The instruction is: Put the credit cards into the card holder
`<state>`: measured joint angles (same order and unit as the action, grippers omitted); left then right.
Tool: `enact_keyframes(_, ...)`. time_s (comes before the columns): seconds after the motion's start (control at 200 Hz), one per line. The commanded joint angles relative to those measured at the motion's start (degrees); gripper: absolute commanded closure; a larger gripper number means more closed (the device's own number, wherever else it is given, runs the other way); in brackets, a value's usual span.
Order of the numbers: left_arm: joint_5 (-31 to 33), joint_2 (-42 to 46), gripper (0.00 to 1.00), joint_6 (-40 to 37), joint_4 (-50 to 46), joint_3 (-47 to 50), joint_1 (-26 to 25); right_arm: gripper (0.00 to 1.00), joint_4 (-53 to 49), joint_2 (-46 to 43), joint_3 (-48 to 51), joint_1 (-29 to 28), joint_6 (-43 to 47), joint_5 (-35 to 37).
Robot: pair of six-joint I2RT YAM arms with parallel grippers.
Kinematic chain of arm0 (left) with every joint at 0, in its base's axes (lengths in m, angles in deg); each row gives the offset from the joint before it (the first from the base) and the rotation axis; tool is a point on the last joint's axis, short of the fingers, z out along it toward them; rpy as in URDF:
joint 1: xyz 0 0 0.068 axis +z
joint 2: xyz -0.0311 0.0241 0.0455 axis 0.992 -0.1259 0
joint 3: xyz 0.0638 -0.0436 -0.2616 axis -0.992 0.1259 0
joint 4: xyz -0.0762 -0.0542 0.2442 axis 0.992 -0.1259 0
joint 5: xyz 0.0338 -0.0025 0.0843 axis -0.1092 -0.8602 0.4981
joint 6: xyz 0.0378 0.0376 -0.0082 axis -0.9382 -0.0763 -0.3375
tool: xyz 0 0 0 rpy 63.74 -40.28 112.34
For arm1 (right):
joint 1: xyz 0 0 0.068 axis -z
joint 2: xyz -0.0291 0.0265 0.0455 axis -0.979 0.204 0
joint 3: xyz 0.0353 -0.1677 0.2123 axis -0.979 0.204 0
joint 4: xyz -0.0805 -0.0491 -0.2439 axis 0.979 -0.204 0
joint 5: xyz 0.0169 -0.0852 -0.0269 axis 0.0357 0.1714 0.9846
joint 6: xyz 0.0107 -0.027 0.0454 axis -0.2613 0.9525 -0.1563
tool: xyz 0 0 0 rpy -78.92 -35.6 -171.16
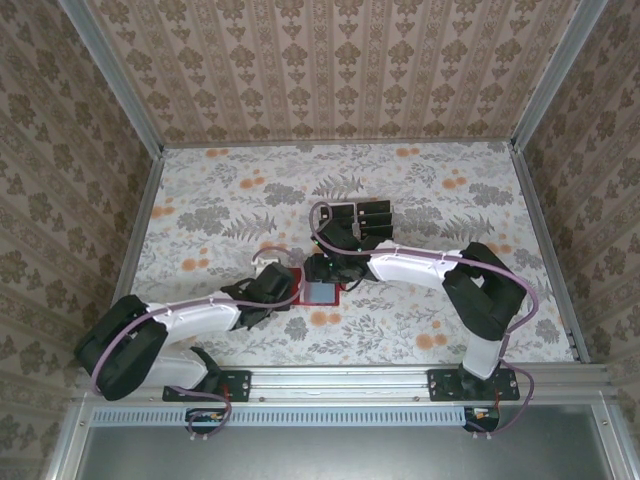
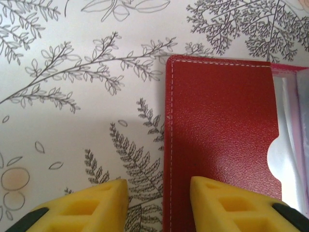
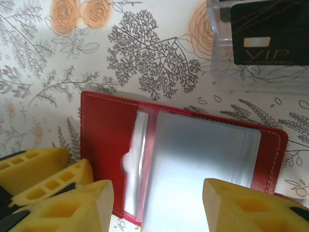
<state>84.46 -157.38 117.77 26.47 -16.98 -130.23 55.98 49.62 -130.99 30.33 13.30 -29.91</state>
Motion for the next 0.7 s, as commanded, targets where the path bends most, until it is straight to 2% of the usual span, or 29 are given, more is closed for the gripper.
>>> enact_keyframes(0.0, -2.9, -2.8, 0.6, -2.0, 3.1, -0.6, 0.8, 0.48, -2.5, 1.4, -1.7, -0.1, 1.5, 1.4)
enact_keyframes(0.46, -4.8, -2.6, 0.6, -2.9, 5.7, 0.6, 0.7, 0.47, -1.2, 4.1, -0.2, 0.0, -1.6, 0.9)
enact_keyframes(0.695, -6.6, -2.4, 0.59, -4.0, 9.3, 2.0, 0.7, 0.44, 7.9, 5.9, 2.3, 0.0, -7.9, -4.8)
